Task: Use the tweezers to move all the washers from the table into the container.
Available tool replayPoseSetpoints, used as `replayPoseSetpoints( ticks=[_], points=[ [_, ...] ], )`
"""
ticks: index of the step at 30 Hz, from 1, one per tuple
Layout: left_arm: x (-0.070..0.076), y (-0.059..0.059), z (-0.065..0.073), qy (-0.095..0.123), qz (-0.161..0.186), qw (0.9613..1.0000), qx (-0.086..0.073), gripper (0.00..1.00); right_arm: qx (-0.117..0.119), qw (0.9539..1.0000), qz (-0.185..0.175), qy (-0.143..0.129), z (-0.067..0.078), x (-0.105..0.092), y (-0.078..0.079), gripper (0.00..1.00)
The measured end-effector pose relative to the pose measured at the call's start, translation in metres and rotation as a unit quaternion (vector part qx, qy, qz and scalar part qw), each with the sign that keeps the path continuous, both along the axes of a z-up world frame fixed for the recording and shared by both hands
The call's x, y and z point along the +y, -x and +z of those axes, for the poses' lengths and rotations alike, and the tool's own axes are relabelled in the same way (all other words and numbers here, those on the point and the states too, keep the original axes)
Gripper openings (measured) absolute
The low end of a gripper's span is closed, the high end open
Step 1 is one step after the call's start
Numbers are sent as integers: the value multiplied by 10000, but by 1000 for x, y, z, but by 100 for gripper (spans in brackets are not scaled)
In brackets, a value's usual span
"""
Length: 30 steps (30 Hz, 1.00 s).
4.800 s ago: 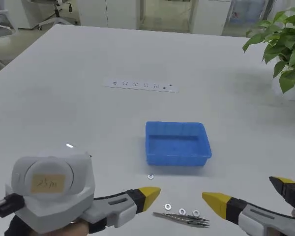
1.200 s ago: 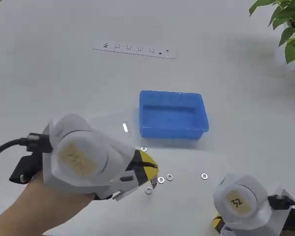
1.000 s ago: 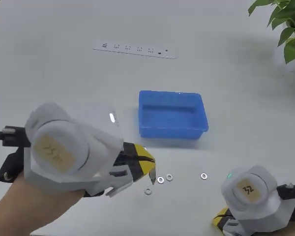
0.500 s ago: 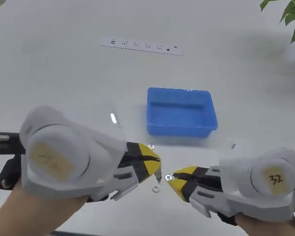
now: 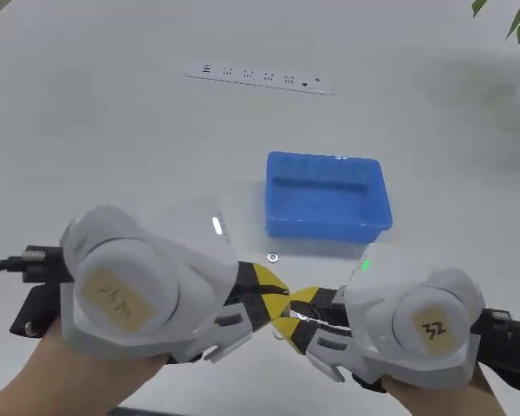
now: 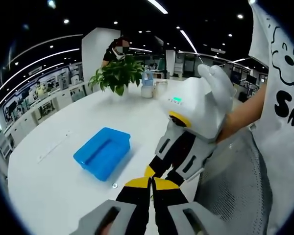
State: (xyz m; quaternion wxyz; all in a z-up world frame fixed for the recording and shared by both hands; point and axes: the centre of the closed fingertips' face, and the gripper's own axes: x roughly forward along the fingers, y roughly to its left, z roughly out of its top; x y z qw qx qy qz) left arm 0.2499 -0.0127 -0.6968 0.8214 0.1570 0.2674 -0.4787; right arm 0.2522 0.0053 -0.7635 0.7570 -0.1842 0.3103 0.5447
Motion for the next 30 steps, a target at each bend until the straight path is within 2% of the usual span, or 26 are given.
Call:
replayPoseSetpoints(
  ticks=[6, 11, 17, 19, 27, 30],
  points=[
    [-1, -3, -3, -13, -12, 10000, -5, 0, -75, 9999, 41, 91, -3, -1, -2, 7],
    [-4, -2, -9, -148, -80, 9999, -27, 0, -61, 9998, 83, 171, -9, -1, -1, 7],
    [-4, 1, -15, -205, -88, 9997, -37, 0, -311, 9982, 254, 454, -15, -2, 1, 6],
    [-3, 3, -17, -219, -73, 9997, 7, 0, -294, 9979, 296, 493, -17, -2, 3, 6],
    [-3, 3, -15, -276, -55, 9995, -134, 0, -362, 9981, 248, 441, -14, -1, 0, 7],
    [-2, 1, -19, -323, -57, 9994, -112, 0, -260, 9985, 234, 413, -17, -1, -2, 7]
  ],
)
